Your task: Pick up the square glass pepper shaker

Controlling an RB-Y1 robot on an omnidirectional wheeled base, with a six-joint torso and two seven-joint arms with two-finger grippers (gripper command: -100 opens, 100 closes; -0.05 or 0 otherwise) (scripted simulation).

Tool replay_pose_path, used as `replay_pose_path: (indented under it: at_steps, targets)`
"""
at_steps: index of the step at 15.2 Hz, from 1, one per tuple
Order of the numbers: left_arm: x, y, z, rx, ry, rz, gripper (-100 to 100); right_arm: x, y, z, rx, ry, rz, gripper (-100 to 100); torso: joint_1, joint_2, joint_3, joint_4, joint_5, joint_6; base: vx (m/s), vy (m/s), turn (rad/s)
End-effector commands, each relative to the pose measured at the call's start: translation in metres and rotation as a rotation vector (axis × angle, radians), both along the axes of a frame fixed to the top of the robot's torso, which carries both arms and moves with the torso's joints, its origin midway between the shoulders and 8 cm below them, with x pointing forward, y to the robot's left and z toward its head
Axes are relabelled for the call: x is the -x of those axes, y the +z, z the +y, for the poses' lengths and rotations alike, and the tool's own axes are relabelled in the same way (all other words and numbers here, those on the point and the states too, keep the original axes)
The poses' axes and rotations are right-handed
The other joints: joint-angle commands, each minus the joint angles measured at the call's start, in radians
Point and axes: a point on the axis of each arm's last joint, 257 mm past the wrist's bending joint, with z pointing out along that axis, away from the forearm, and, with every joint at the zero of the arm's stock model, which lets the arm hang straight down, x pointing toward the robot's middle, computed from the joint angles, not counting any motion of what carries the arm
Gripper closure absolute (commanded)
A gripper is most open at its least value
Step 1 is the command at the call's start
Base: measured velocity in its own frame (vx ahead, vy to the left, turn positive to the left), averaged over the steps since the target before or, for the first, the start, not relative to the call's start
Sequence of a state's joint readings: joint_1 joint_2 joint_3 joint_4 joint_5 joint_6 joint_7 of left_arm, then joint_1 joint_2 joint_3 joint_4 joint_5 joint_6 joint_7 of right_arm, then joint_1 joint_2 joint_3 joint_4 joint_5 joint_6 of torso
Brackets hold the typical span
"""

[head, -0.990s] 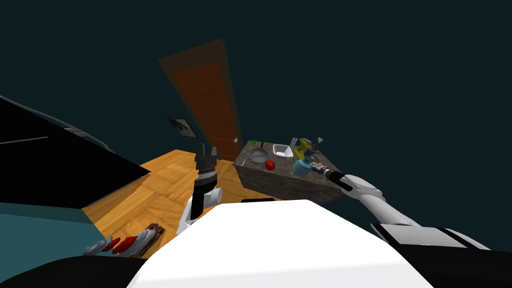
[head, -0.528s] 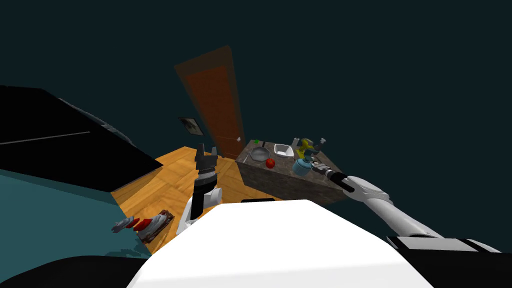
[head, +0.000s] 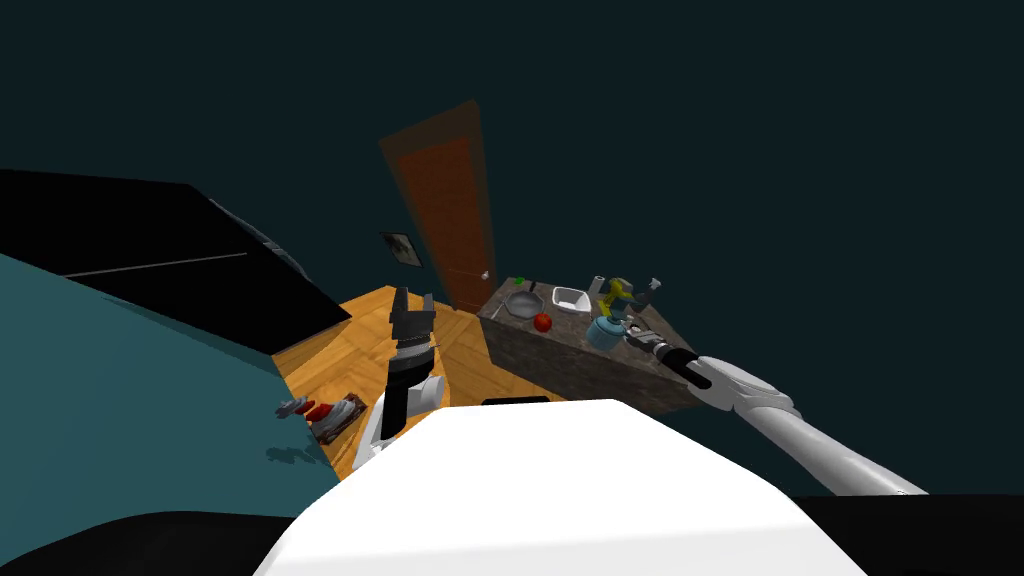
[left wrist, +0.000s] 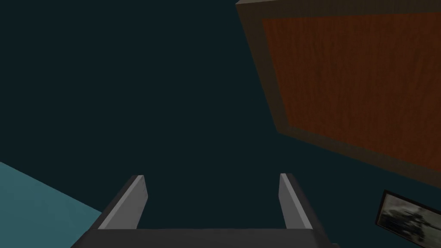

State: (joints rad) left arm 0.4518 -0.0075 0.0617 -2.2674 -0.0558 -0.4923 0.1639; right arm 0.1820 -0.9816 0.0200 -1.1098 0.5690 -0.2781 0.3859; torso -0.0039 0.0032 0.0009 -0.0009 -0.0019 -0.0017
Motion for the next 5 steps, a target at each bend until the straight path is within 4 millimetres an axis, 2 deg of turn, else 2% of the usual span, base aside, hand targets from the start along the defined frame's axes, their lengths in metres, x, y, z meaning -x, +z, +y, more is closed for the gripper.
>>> replay_pose_path:
  at_steps: [1, 3, 5]
  targets:
    - [0.0000, 0.0000, 0.0000, 0.000, 0.000, 0.000, 0, 0.0049, -0.0005, -0.0009, -0.008, -0.027, 0.004, 100, 0.000, 0.000, 0.000, 0.000, 0.000, 0.000, -0.082, -0.042, 0.164]
    - [0.0000, 0.0000, 0.0000, 0.000, 0.000, 0.000, 0, 0.0124, -0.0049, 0.0009, -0.018, -0.041, 0.018, 100, 0.000, -0.001, 0.000, 0.000, 0.000, 0.001, -0.062, -0.032, 0.099]
    - [0.0000, 0.0000, 0.0000, 0.000, 0.000, 0.000, 0, 0.0098, -0.0028, 0.0009, -0.014, -0.036, 0.012, 100, 0.000, -0.001, 0.000, 0.000, 0.000, 0.001, -0.056, -0.028, 0.089]
